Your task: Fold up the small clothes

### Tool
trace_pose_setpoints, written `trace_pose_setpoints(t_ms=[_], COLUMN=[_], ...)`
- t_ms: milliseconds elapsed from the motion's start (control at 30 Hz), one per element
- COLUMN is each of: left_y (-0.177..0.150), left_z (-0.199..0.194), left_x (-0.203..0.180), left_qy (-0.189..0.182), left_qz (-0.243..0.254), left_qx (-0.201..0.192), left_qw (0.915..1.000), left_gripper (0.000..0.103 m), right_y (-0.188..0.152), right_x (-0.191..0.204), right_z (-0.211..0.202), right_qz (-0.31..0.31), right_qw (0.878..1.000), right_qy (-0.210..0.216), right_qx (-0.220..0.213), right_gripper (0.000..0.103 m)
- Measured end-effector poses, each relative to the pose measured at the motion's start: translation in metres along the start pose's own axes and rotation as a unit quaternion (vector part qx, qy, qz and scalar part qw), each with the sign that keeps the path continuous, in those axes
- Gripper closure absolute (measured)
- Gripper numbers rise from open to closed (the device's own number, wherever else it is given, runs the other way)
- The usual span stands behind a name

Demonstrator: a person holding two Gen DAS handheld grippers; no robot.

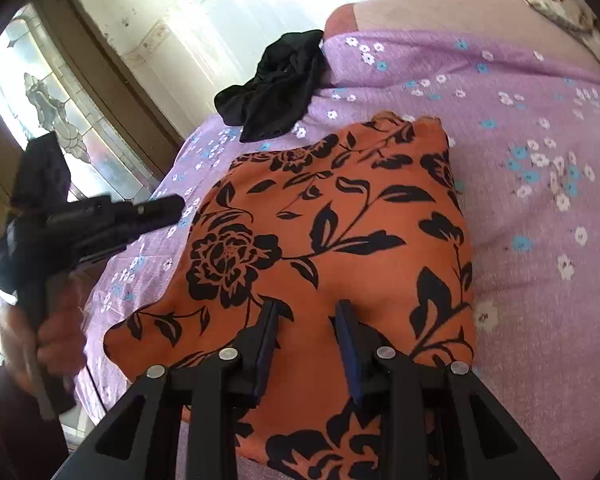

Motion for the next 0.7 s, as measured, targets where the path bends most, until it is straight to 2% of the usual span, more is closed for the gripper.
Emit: trace_pose_setpoints(t_ms=[133, 267, 333, 367, 433, 500, 633, 700], left_y=[-0.021, -0.035, -0.044, -0.047, -0.052, -0.053, -0.064, -0.071], left_z=[0.004, 0.008, 0.011, 0.012, 0.016, 0.012, -0.008, -0.017], left_x=[-0.019, -0.011, 0.0, 0.003, 0.005, 0.005, 0.008, 0.007], left_qy=[0.014, 0.067, 0.113, 0.125, 0.134, 0.143, 0.135, 0.141], left_qz=[0.025, 0.022, 0.027, 0.031, 0.041, 0.04, 0.006, 0.003], left_qx=[0.015, 0.025, 0.034, 0.036, 0.037, 0.031, 0.008, -0.003], left_qw=[0.9995, 0.9972, 0.9926, 0.9911, 0.9895, 0.9885, 0.9907, 0.99], left_gripper=[0.08, 0.079, 0.079, 0.079, 0.079, 0.078, 0.078, 0.074], right_y=[0.007, 0.012, 0.01, 0.008, -0.005, -0.006, -0.005, -0.009], right_x=[-0.007, -0.021, -0.028, -0.029, -0.033, -0.033, -0.033, -0.031], right_z=[-0.015, -0.041, -0.048, -0.048, -0.034, -0.034, -0.051, -0.059], right_qz=[0.038, 0.062, 0.067, 0.066, 0.061, 0.054, 0.069, 0.076], right_qw=[0.999, 0.996, 0.996, 0.997, 0.998, 0.998, 0.997, 0.997], right_qy=[0.025, 0.004, -0.006, -0.01, -0.016, -0.019, -0.012, -0.005], right_qx=[-0.024, -0.056, -0.059, -0.05, -0.006, -0.014, -0.031, -0.035], right_gripper=[0.07, 0.07, 0.071, 0.071, 0.069, 0.069, 0.069, 0.068])
Point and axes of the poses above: each gripper's, at about its wrist camera, not at the fingertips, and z roughly the way its jaws point, x to its left, y to its top, the point moved 8 cm from there along z, roughly the way its jaws point, and after that the axes turned 1 degree about y, right-handed, at the moved point
